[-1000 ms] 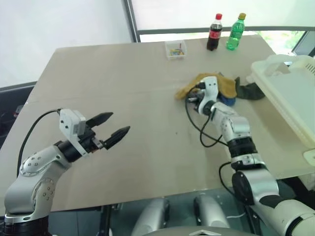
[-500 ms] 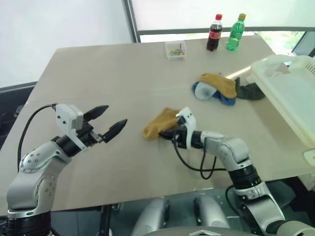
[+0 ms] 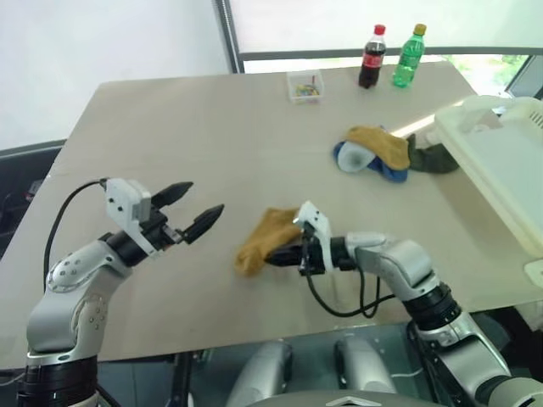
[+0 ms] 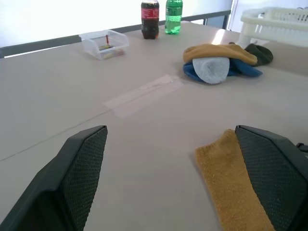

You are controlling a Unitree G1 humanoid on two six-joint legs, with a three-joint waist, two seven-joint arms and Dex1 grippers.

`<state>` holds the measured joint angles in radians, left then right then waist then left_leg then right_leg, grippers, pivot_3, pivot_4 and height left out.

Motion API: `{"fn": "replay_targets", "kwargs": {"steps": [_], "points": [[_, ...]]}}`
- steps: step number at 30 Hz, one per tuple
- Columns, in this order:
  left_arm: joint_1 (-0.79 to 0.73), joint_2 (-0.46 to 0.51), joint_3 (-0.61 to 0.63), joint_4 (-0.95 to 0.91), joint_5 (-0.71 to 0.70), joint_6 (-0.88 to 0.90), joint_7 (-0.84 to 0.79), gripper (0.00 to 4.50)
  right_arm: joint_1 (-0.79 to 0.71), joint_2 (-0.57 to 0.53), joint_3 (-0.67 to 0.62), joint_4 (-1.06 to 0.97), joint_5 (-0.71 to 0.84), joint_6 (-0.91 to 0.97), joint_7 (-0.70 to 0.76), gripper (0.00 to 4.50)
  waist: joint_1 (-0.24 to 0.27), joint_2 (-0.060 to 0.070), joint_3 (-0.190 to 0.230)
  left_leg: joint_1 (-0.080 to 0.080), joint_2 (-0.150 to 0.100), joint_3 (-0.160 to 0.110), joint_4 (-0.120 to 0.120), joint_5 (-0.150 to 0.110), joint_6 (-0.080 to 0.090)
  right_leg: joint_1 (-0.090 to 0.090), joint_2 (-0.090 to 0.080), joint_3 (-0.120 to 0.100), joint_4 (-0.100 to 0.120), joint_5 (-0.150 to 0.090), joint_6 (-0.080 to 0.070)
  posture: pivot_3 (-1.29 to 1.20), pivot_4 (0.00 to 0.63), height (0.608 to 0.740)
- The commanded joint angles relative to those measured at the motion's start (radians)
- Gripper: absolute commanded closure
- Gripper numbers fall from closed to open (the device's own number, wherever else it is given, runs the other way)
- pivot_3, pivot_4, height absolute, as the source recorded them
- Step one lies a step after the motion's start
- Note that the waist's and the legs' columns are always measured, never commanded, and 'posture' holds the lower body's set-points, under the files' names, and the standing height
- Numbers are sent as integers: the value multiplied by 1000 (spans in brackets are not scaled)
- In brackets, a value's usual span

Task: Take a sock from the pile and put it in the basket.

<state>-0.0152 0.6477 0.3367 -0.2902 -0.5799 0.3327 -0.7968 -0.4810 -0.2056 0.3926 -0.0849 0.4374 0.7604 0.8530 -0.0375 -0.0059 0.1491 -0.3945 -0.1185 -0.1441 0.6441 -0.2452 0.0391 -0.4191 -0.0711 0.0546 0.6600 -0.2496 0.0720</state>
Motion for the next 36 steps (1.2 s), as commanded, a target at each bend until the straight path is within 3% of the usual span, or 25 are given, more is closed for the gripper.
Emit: {"fn": "replay_targets", "kwargs": {"steps": [1,4,5,13,16,21,24,26,36], "points": [[-7,2,-1,6,23,-33,0,0,19,-20,-26,-74,20,-38,30,4234,1,0,0,0,0,0,0,0,0,0,0,0,0,0,0,0,150,740],[-14,-13,-30,22,31,-33,-8,0,34,-42,-26,-114,20,-50,30,3285,3,0,0,0,0,0,0,0,0,0,0,0,0,0,0,0,150,740],[-16,-20,-41,25,30,-26,-8,0,36,-51,-21,-124,20,-45,31,2762,4,0,0,0,0,0,0,0,0,0,0,0,0,0,0,0,150,740],[13,-22,-101,14,13,23,-49,0,50,-199,-50,-211,28,-35,92,2762,5,0,0,0,0,0,0,0,0,1,-1,0,-1,0,0,0,150,740],[52,-21,-124,14,28,27,-65,0,51,-234,-96,-203,-35,-130,40,2762,5,0,0,0,0,0,0,0,1,1,0,0,-1,0,0,0,150,740],[87,-29,-149,4,60,25,-43,0,-52,-213,-69,20,-231,-371,-38,2762,3,0,0,0,0,0,0,0,0,1,0,0,1,0,0,0,150,740],[110,-52,-150,-13,43,31,-29,716,-122,-159,-63,161,-282,-464,-54,2704,2,0,0,1,0,0,0,0,0,1,0,0,1,0,0,0,150,740],[128,-63,-147,-28,55,23,-7,1575,-160,-126,-61,234,-301,-501,-50,2704,3,0,0,0,0,0,0,0,0,0,0,0,0,0,0,0,150,740],[235,-55,-117,-94,64,45,33,1575,-252,-46,-21,493,-385,-653,26,2704,2,0,0,0,0,0,0,0,0,0,0,0,0,0,0,0,150,740]]}}
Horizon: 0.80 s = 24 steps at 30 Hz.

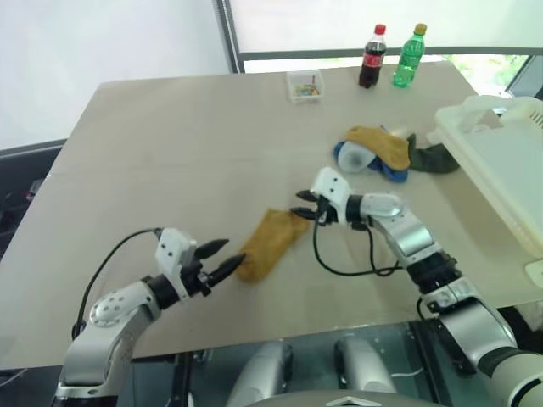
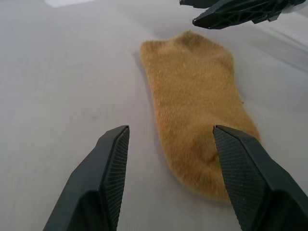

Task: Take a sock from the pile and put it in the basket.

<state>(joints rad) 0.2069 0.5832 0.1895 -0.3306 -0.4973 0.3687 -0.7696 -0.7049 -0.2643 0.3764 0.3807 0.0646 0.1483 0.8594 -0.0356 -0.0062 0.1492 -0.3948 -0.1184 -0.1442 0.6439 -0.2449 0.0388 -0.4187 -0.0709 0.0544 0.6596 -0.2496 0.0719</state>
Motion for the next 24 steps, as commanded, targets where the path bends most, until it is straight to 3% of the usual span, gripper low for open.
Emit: {"fn": "replay_targets", "kwargs": {"steps": [1,9,12,14,20,21,23,24], "points": [[18,10,32,-57,-14,8,12,1575,-32,18,-7,42,-16,-47,24,2704,1,0,0,0,0,0,0,0,0,0,0,0,0,0,0,0,150,740],[62,31,-43,-69,77,28,40,1575,-74,31,16,211,-94,-118,61,2704,-1,0,0,1,0,0,0,0,0,0,0,0,1,0,0,0,150,740],[60,48,-77,-61,96,22,17,1635,-61,21,12,207,-100,-100,82,3549,0,1,-1,3,0,0,0,0,0,2,0,0,1,0,0,0,150,740],[35,49,-89,-49,100,23,15,1635,-25,-11,17,147,-108,-79,104,4449,4,1,-1,5,0,0,0,0,0,4,0,0,1,0,0,0,150,740],[-79,63,-133,30,126,19,-21,1635,148,-115,-22,-162,-95,112,83,4449,33,2,-2,6,0,0,0,-1,0,6,0,-1,0,0,0,0,150,740],[-107,64,-141,50,121,21,-38,2120,188,-129,-38,-231,-89,159,65,4500,33,2,-2,7,-1,-1,-1,-1,1,7,-1,-1,0,0,0,0,150,740],[-147,68,-154,77,112,19,-73,2297,245,-139,-63,-330,-87,238,25,4500,41,3,-2,8,-1,-1,-1,-1,1,7,-1,-1,0,0,0,0,150,740],[-176,69,-160,91,102,22,-95,2801,275,-141,-76,-383,-83,285,3,4500,41,2,-3,7,-1,-1,-1,-3,3,7,-1,-1,0,0,0,0,150,740]]}}
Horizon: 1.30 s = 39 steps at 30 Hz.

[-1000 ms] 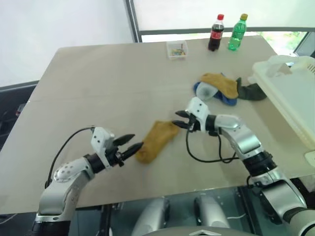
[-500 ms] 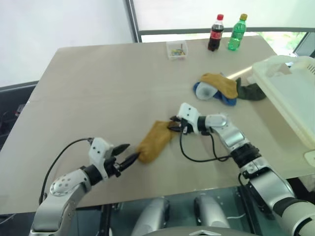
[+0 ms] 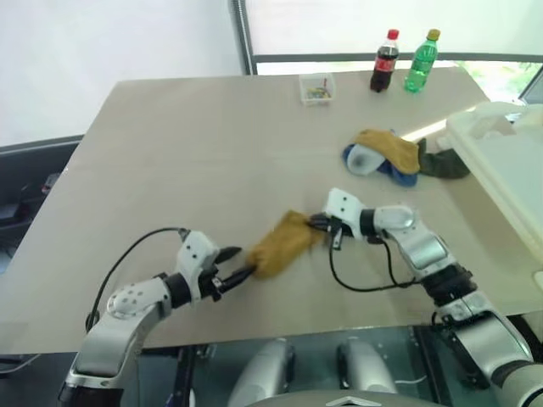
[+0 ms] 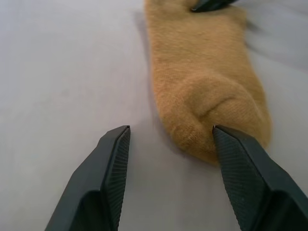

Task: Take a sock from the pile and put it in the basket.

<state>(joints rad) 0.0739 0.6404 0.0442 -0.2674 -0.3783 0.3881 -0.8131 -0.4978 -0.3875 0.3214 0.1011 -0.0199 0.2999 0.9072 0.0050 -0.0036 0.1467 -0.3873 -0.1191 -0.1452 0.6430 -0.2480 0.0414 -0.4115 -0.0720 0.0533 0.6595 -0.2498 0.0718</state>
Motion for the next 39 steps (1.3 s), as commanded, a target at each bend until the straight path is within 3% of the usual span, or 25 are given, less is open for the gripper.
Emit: {"fn": "replay_targets", "kwargs": {"steps": [1,4,9,20,30,39], "points": [[-77,11,-20,44,-24,8,-68,3261,96,-17,-34,-156,7,177,-66,4500,2,0,0,0,0,0,0,0,0,0,0,0,0,0,0,0,150,740],[-155,20,-20,75,-66,37,-132,4470,145,-9,-69,-273,26,289,-121,4500,4,0,0,0,0,0,0,0,0,0,0,0,0,0,0,0,150,740],[-270,95,-8,132,-142,130,-279,4470,197,-13,-133,-434,69,461,-187,4500,6,-1,0,-2,0,-1,0,1,0,-2,1,0,0,0,0,0,150,740],[-420,160,-112,276,-63,131,-420,4470,360,-36,-197,-719,128,685,-321,4500,2,-1,0,-8,0,-1,0,3,-3,-7,0,0,-1,0,0,0,150,740],[-358,123,-145,154,-93,226,-369,4470,415,-67,-85,-725,96,619,-393,4500,-12,-1,0,-9,0,0,1,3,-3,-7,0,0,-1,0,0,0,150,740],[-321,72,-123,138,-75,207,-260,4470,446,-103,-84,-751,121,650,-405,4500,-11,-2,0,-8,0,-1,2,3,-2,-6,0,-1,-1,0,0,0,150,740]]}}
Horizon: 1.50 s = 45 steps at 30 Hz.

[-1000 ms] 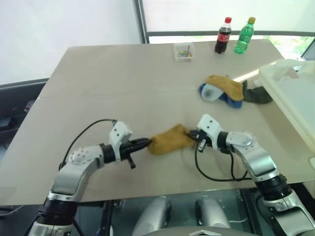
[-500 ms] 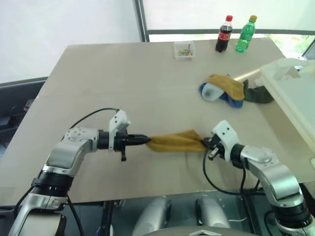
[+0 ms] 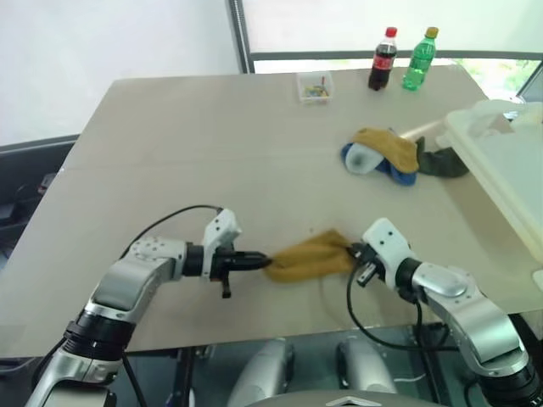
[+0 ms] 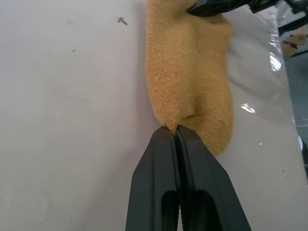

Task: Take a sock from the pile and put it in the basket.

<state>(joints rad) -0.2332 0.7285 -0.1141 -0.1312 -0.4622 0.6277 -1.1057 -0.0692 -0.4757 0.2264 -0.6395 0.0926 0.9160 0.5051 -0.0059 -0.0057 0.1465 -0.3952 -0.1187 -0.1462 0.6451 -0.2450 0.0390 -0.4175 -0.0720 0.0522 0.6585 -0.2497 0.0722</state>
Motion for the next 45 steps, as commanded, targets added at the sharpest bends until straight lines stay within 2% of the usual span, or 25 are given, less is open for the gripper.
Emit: {"fn": "replay_targets", "kwargs": {"steps": [1,2,4,5,12,13,20,25,29,34,35,39,45], "points": [[-17,-22,35,12,16,-44,39,4470,16,-14,6,-10,13,48,-7,4500,0,0,0,0,0,0,0,0,0,0,0,0,0,0,0,0,150,740],[-19,-26,34,18,16,-48,40,4194,15,-17,4,-11,19,57,-7,4500,0,0,0,0,0,0,0,0,0,0,0,0,0,0,0,0,150,740],[-26,-31,28,29,14,-54,34,3712,16,-18,-3,-17,25,68,-14,3864,0,0,0,0,0,0,0,0,0,0,0,0,0,0,0,0,150,740],[-32,-33,22,35,10,-49,27,3204,16,-19,-6,-22,33,76,-12,3532,0,0,0,0,0,0,0,0,0,0,0,0,0,0,0,0,150,740],[-58,-43,1,68,25,-90,-6,204,10,-13,-45,-54,66,126,-31,446,-2,-1,0,0,0,0,0,0,0,0,0,0,0,0,0,0,150,740],[-59,-42,15,68,12,-88,-11,26,10,-5,-79,-74,97,130,-16,390,-3,-1,0,0,0,0,0,0,0,0,0,0,0,0,0,0,150,740],[-8,-29,135,10,-51,-114,-11,26,-3,4,-288,-125,282,73,77,390,-5,-1,0,-1,0,0,0,0,0,0,0,1,1,0,0,0,150,740],[39,-137,239,-68,-70,-200,132,26,-148,0,-290,107,142,-142,-38,390,-4,-1,0,0,0,1,1,0,0,0,0,1,1,0,0,0,150,740],[33,-272,282,-67,17,-299,364,26,-263,64,-259,265,67,-369,-107,390,-1,-1,0,0,0,1,2,0,0,0,0,0,2,0,0,0,150,740],[9,-370,318,-78,42,-324,544,26,-379,151,-264,378,53,-428,-171,390,-6,-1,0,-1,0,2,3,0,0,0,0,2,3,0,0,0,150,740],[4,-379,322,-78,41,-323,565,26,-392,155,-265,399,52,-432,-173,390,-5,-1,0,-1,0,2,3,0,0,0,0,1,3,0,0,0,150,740],[-22,-396,317,-74,60,-348,614,26,-511,96,-212,689,-120,-515,-273,390,-2,-1,0,-1,-1,1,4,0,0,0,0,1,3,0,0,0,150,740],[9,-366,305,-129,19,-323,567,26,-610,90,-180,974,-160,-632,-244,390,-15,-1,0,-1,0,2,4,0,0,-1,1,2,3,0,0,0,150,740]]}}
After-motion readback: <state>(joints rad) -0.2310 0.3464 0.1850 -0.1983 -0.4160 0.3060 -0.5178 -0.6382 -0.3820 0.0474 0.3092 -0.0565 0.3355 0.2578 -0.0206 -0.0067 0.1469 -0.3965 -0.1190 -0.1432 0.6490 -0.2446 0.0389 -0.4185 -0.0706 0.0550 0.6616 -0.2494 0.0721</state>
